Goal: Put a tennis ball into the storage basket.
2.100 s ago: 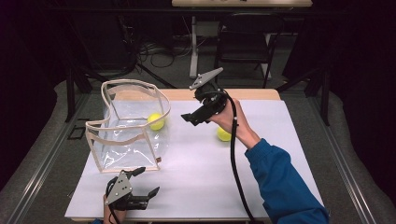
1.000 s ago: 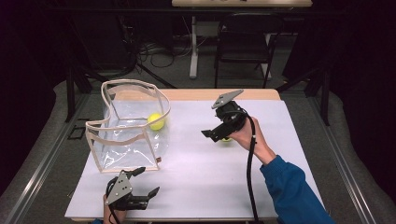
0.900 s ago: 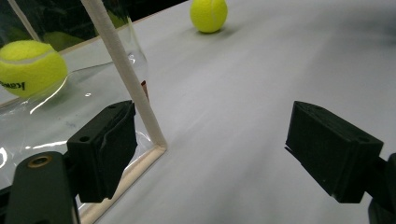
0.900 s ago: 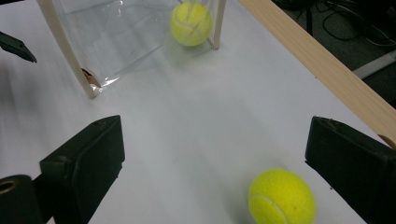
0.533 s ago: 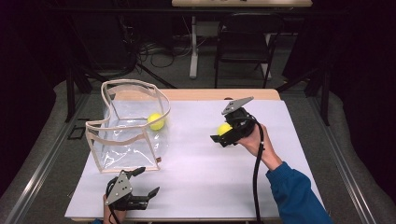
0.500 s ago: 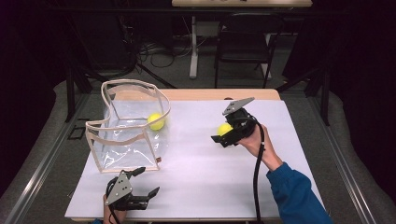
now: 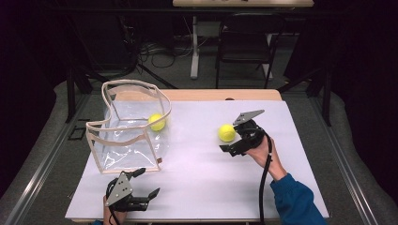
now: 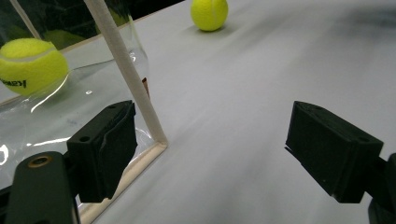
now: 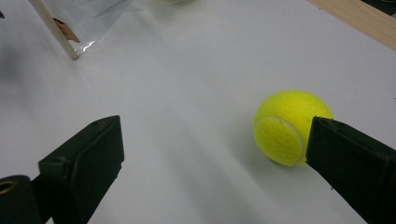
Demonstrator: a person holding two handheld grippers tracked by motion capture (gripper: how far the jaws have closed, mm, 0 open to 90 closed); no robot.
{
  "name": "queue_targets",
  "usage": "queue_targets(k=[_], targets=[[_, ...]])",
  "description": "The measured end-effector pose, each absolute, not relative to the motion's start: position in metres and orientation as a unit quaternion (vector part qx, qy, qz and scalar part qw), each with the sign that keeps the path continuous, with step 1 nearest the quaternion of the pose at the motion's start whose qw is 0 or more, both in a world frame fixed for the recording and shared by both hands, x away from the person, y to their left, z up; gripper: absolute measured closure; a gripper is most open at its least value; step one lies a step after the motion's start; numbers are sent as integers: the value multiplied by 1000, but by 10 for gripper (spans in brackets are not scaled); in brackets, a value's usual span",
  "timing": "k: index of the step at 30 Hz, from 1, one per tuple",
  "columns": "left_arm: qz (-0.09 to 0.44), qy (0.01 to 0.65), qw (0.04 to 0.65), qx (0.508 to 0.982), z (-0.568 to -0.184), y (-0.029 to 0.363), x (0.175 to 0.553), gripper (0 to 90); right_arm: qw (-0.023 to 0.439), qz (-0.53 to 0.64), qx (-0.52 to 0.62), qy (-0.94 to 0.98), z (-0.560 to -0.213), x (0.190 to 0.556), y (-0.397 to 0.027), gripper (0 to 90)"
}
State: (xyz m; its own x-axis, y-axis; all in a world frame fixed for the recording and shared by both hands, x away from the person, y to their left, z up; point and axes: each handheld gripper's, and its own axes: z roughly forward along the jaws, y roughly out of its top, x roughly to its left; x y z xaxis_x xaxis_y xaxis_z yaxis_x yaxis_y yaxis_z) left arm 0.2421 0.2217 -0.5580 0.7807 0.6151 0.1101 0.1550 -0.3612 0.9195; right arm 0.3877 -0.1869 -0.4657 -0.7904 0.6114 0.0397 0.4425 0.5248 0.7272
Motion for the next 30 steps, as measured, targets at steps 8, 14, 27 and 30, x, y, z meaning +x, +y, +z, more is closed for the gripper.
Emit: queue_targets(k=[8,14,27,30], targets=[[228,247,509,792,-558,224,240,159,108,380,313,864,-484,377,-192,33],[231,249,509,791,-559,224,240,159,110,369,319,866,-494,371,-195,22],[235,249,503,794,-559,223,238,159,123,343,322,874,-513,363,-194,0],[235,249,503,793,-559,223,237,159,122,342,325,873,-515,362,-195,0]])
